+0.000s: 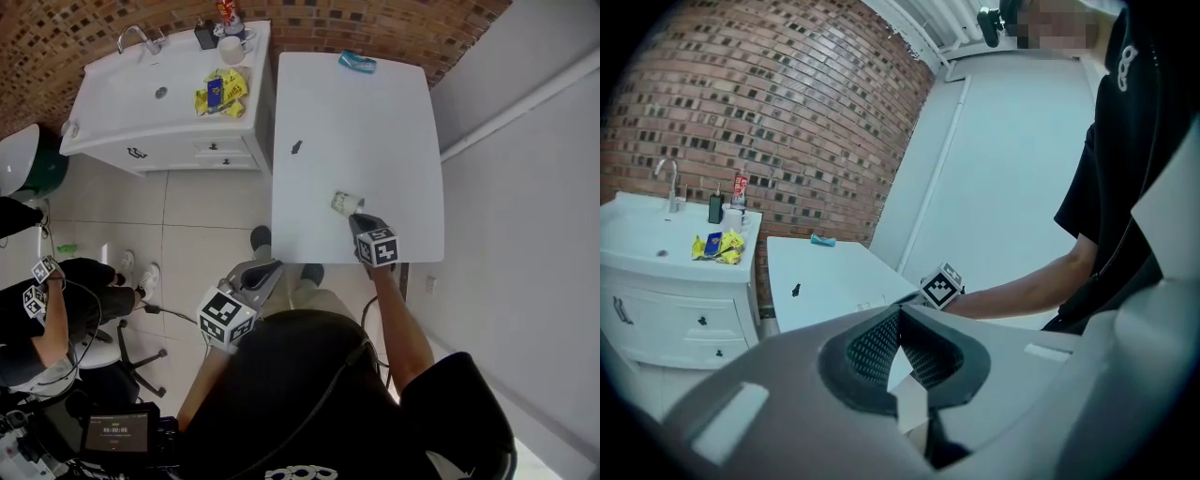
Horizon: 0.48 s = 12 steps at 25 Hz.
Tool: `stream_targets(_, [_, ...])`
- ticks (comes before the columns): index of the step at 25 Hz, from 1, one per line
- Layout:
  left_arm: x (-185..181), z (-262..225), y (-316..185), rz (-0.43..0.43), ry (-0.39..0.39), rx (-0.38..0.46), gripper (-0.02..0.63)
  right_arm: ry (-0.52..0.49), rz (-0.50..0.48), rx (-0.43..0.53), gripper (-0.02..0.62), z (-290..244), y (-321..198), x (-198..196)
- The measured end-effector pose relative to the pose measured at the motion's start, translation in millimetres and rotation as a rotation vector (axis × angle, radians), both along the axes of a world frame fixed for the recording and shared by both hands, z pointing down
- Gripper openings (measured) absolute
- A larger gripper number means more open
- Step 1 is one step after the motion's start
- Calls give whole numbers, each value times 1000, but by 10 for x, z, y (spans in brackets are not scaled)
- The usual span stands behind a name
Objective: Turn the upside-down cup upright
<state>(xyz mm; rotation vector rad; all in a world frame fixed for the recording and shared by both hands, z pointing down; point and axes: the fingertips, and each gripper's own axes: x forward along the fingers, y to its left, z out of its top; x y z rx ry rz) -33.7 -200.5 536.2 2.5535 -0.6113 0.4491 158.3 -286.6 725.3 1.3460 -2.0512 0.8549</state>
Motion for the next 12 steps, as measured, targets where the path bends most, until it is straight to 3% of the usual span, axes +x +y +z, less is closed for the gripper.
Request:
stream_targets(4, [45, -26, -4, 6, 6, 0, 15, 229, -150, -22, 5, -151, 78, 126])
stream_targets(12, [91, -23, 12, -4, 25, -9, 15, 880, -650, -86, 5, 27, 246, 276])
